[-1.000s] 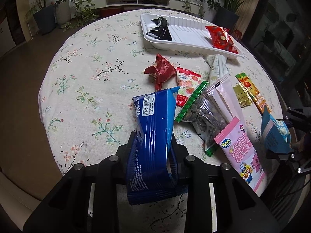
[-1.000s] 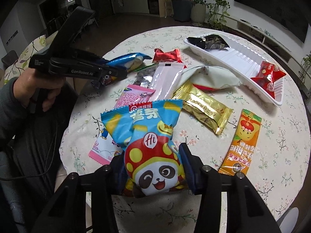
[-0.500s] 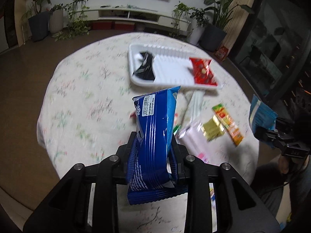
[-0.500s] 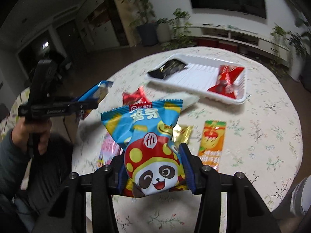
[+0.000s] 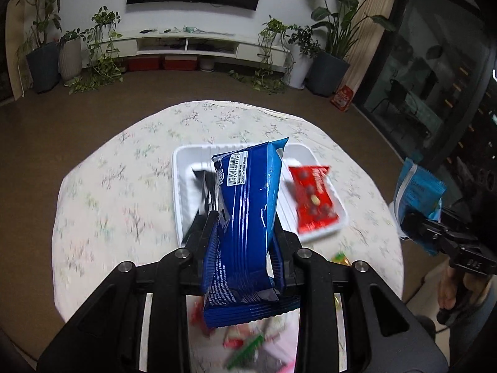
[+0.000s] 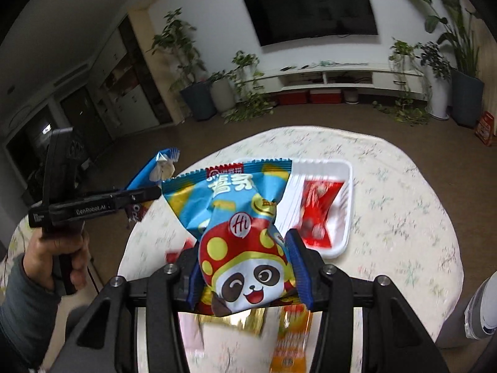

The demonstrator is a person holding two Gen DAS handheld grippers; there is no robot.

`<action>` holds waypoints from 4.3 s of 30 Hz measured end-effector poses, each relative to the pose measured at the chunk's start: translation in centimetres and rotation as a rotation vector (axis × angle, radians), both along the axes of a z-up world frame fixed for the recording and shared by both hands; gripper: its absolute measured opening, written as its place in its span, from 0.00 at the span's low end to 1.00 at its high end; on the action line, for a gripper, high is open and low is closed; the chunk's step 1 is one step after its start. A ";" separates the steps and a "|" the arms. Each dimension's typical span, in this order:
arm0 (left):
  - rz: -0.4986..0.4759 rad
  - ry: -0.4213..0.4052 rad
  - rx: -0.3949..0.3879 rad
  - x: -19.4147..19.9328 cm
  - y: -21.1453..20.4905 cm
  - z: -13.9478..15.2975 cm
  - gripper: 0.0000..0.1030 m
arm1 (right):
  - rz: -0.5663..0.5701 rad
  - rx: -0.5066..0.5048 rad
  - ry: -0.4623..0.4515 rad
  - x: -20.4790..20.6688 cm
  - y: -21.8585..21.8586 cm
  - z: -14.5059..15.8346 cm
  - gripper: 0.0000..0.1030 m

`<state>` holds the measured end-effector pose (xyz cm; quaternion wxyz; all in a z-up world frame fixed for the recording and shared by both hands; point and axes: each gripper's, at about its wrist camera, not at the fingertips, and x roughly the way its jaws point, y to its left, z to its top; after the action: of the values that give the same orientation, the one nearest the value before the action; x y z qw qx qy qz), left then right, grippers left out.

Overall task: Organize snacks
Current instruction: 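Carry both packs into the white tray and open both tools, then withdraw both tools from the tray back over the table, then grasp the pink Pororo candy pack with the left tool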

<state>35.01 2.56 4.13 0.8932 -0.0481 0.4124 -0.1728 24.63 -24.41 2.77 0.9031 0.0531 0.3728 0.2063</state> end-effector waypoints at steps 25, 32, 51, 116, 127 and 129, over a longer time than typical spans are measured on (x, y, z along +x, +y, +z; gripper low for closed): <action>0.010 0.134 0.171 13.9 -5.9 -12.2 0.27 | -0.113 -0.432 0.198 16.6 7.1 -10.3 0.49; 0.013 0.120 0.176 13.6 -6.1 -11.9 0.28 | -0.120 -0.489 0.195 16.9 7.5 -10.7 0.50; 0.058 0.027 0.065 10.2 -3.9 -6.7 0.88 | -0.136 -0.550 0.135 15.8 8.4 -9.4 0.73; 0.229 0.237 0.238 -20.3 -3.7 -14.1 0.77 | -0.395 -0.118 -0.073 -14.5 0.1 -9.4 0.88; 0.220 0.224 0.166 -20.3 -1.1 -14.3 0.53 | -0.385 -0.173 -0.075 -14.3 0.9 -9.7 0.88; 0.205 0.218 0.172 -20.4 -1.1 -14.3 0.51 | -0.387 -0.181 -0.076 -14.3 1.0 -9.8 0.88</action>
<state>14.56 1.48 -10.17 0.8569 -0.0319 0.5131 -0.0384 10.31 -23.40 -7.03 0.9403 0.0346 0.3385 -0.0031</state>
